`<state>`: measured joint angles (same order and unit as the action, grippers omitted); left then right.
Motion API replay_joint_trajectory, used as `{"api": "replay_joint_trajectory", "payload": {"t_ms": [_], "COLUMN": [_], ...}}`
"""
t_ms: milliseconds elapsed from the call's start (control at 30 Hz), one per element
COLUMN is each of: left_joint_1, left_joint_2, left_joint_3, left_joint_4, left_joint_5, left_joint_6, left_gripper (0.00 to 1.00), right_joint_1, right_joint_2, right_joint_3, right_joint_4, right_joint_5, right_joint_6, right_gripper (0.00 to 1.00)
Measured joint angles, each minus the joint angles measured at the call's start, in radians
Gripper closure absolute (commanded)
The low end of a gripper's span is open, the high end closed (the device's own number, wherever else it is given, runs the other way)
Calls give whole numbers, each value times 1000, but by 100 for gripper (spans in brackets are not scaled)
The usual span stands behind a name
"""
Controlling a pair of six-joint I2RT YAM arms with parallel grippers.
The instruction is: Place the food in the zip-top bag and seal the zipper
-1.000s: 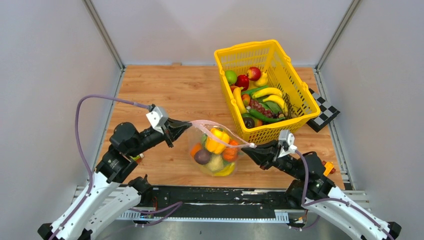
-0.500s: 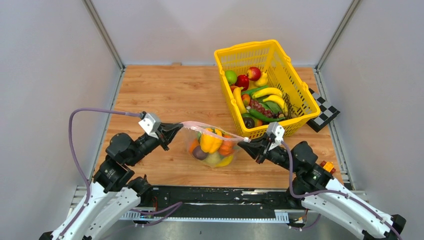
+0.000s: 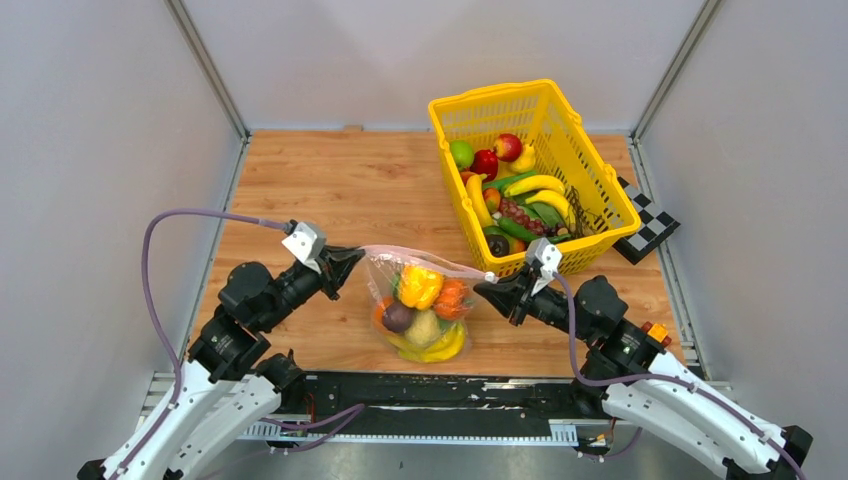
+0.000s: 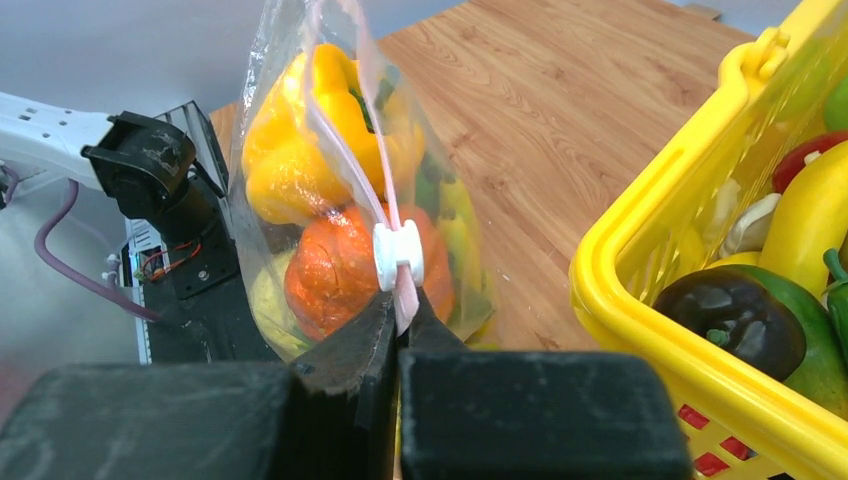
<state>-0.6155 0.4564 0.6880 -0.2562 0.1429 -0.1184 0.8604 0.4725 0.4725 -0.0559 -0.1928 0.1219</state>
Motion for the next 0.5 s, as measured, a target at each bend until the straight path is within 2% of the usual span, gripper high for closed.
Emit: {"api": "replay_joint_trajectory", "payload": {"t_ms": [133, 167, 267, 500], "left_joint_1": [2, 3, 3, 3], "left_joint_2": [10, 19, 64, 183], "left_joint_3": [5, 16, 79, 277], "left_joint_4": [-4, -11, -34, -36], "left_joint_5": [-32, -32, -14, 141], "left_joint_6": [2, 3, 16, 69], "left_gripper": [37, 33, 26, 20], "right_joint_1": [-5, -6, -8, -8], "right_joint_2": [26, 32, 43, 61], "right_joint_3": [2, 6, 14, 48], "right_joint_4": [0, -4, -12, -25], "right_joint_5": [-9, -13, -35, -119], "right_joint_6": [-1, -2, -8, -50], "right_gripper": [100, 100, 100, 100]}}
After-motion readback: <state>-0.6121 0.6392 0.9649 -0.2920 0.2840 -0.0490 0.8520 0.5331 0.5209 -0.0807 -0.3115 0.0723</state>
